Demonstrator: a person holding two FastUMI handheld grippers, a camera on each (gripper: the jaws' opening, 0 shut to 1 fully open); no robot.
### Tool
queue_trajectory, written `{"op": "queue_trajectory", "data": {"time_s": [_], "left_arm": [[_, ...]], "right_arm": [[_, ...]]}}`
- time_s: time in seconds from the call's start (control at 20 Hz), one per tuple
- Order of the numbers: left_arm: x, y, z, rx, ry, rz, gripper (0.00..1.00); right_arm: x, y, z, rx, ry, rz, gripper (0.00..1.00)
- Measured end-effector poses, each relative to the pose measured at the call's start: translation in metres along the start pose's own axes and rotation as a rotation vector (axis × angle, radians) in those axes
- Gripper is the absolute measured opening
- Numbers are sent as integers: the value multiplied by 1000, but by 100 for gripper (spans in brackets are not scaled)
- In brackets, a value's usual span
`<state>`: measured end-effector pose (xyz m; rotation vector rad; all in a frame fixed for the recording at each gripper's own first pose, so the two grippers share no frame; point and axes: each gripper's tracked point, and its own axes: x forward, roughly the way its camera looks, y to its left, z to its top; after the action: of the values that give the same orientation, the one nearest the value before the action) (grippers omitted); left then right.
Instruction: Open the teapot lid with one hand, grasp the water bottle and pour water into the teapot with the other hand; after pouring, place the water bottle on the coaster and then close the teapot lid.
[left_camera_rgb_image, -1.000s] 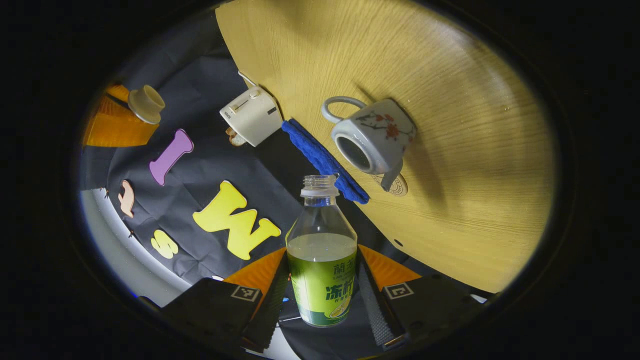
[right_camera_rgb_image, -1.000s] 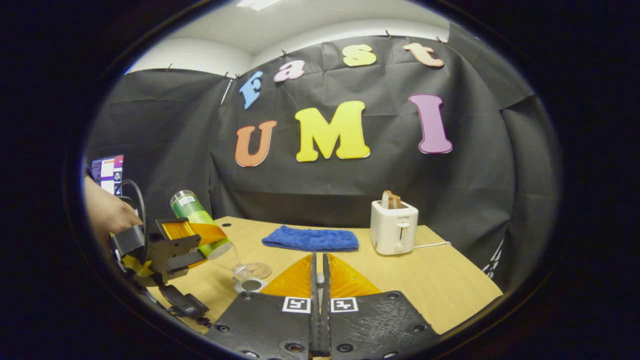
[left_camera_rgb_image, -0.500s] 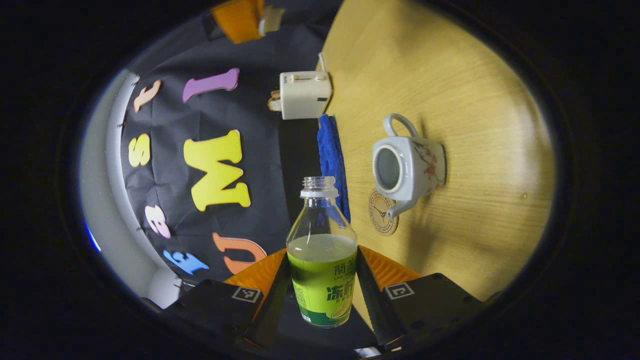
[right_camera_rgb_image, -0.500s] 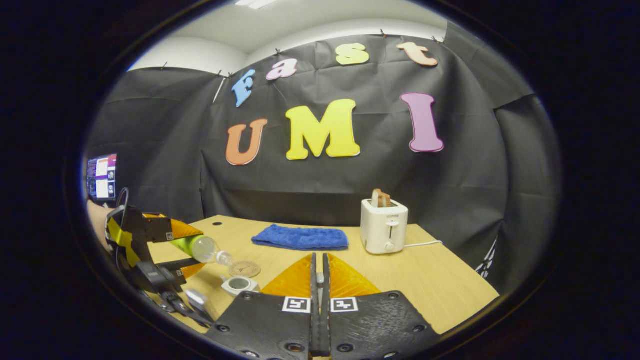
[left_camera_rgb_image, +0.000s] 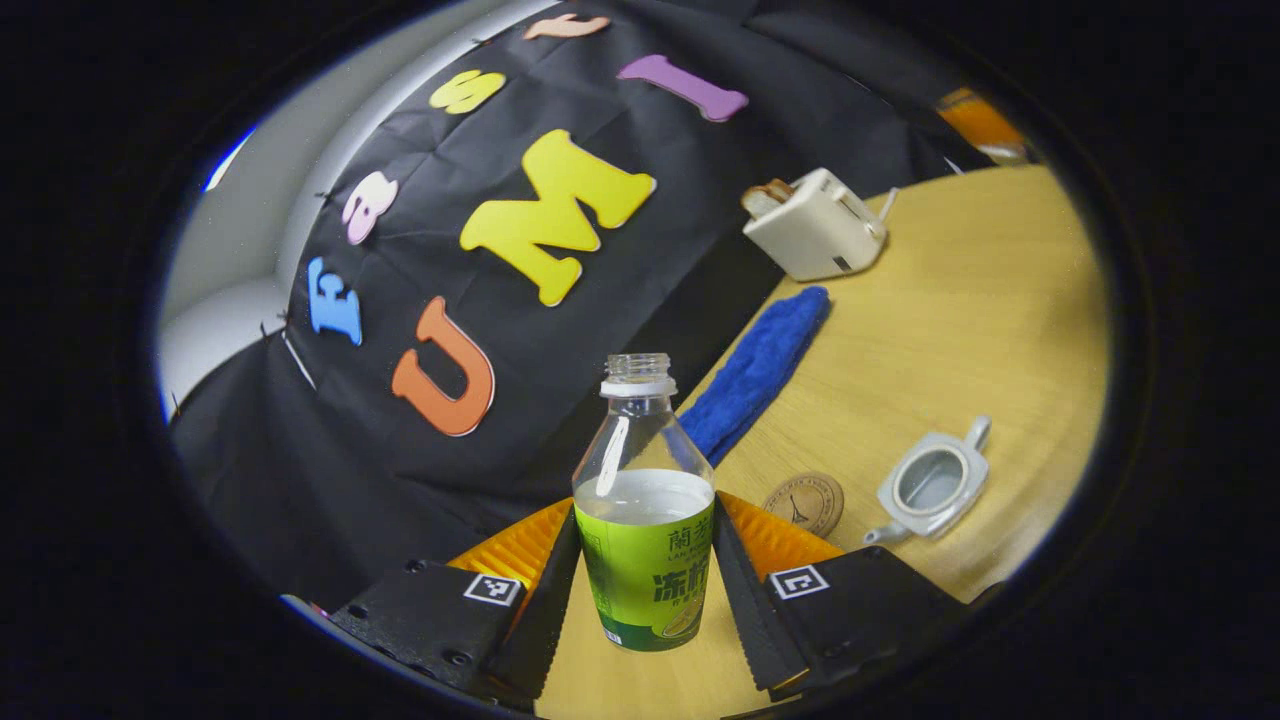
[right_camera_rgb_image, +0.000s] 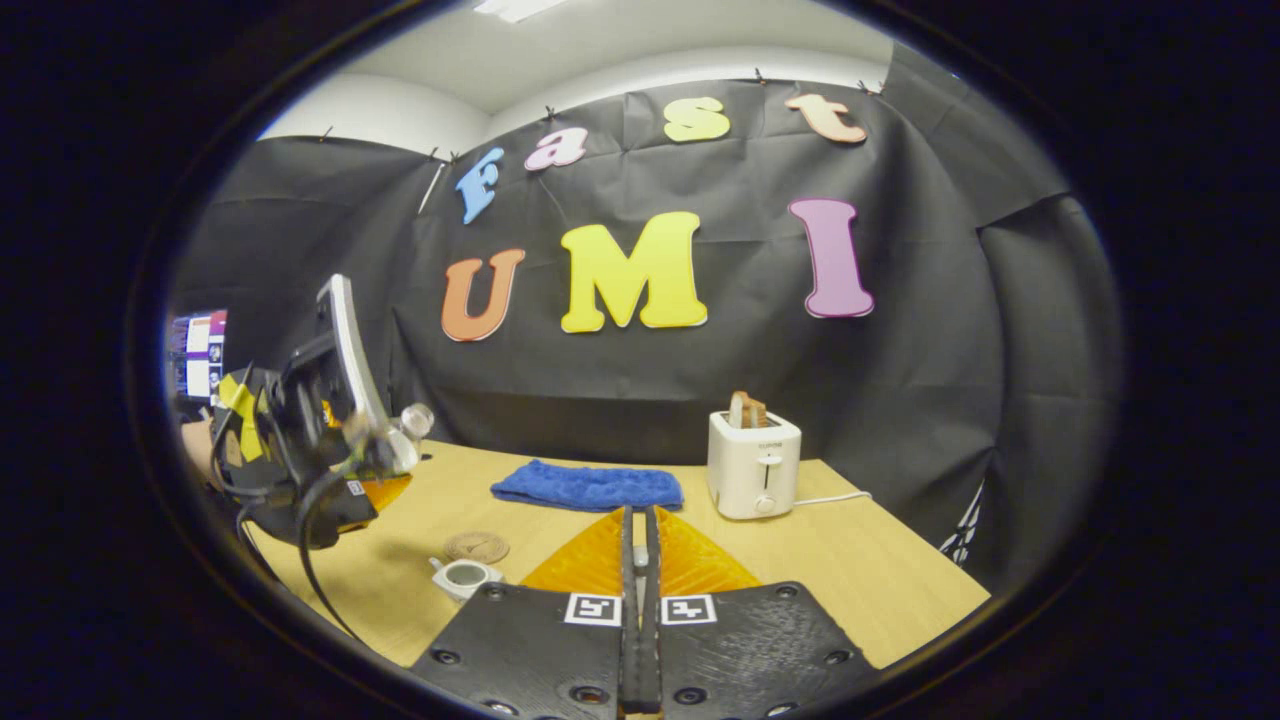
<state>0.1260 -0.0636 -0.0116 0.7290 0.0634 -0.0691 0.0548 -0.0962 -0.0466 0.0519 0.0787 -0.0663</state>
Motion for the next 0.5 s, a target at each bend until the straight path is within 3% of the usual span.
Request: {"op": "queue_trajectory", "data": {"time_s": [0.1, 0.25, 0.5], "left_arm": [[14, 1, 15, -230, -58, -15, 75], [35, -25, 26, -520, -96, -110, 75], [56, -36, 34, -642, -192, -90, 76]], "right_arm": [[3, -2, -4, 13, 10, -1, 0], [1, -2, -2, 14, 4, -3, 0], [0, 7, -2, 15, 2, 22, 0]]}}
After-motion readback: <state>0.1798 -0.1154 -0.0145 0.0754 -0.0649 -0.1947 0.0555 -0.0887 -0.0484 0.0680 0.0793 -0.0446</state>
